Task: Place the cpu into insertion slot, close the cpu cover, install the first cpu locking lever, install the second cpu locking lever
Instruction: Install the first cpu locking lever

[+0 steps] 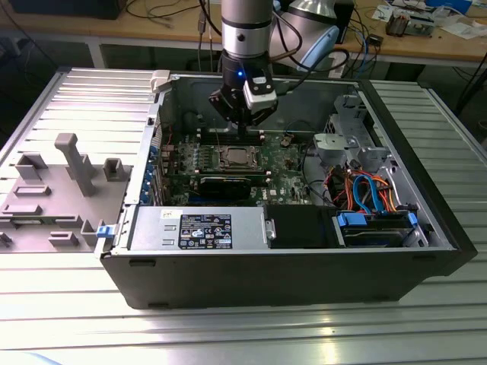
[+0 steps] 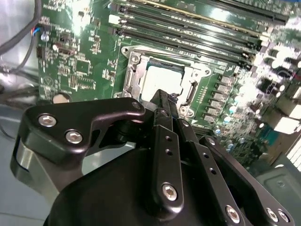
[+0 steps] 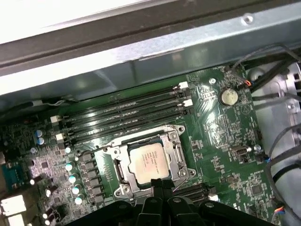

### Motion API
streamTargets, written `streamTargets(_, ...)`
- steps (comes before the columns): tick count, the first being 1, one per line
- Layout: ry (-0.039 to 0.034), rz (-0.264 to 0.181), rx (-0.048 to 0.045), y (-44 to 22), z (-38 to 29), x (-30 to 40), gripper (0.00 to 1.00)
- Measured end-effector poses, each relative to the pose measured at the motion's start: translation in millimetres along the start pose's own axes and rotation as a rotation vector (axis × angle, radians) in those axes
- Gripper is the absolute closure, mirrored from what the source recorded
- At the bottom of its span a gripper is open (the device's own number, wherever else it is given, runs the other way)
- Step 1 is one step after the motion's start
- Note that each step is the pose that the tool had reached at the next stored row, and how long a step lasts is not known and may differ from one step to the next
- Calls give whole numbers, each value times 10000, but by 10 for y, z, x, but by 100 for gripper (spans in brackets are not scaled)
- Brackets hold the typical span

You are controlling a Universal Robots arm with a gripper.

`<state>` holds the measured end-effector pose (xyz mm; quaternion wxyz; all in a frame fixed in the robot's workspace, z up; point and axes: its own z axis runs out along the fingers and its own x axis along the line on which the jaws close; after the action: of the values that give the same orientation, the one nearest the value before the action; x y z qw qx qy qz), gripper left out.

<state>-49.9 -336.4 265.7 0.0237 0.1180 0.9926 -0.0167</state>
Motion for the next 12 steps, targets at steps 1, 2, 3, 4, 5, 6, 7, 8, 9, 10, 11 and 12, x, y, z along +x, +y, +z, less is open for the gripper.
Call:
streamTargets(1,-5,-180,-9,0,0,0,89)
streamTargets(2,-8,-324,-16,0,0,0,89)
streamTargets(3,-9,-326,-17,0,0,1,89)
streamTargets(4,-9,-327,-17,0,0,1,89)
streamTargets(5,-9,-327,-16,0,0,1,89)
streamTargets(6,-9,-327,-17,0,0,1,89)
streamTargets(7,-9,-327,-17,0,0,1,89)
streamTargets(8,-9,-327,-17,0,0,1,89)
streamTargets(9,-8,-327,-17,0,0,2,89)
streamTargets(10,-9,-327,-17,0,0,2,89)
streamTargets(11,-9,-328,-17,0,0,2,89)
streamTargets(12,-9,-327,-17,0,0,2,89)
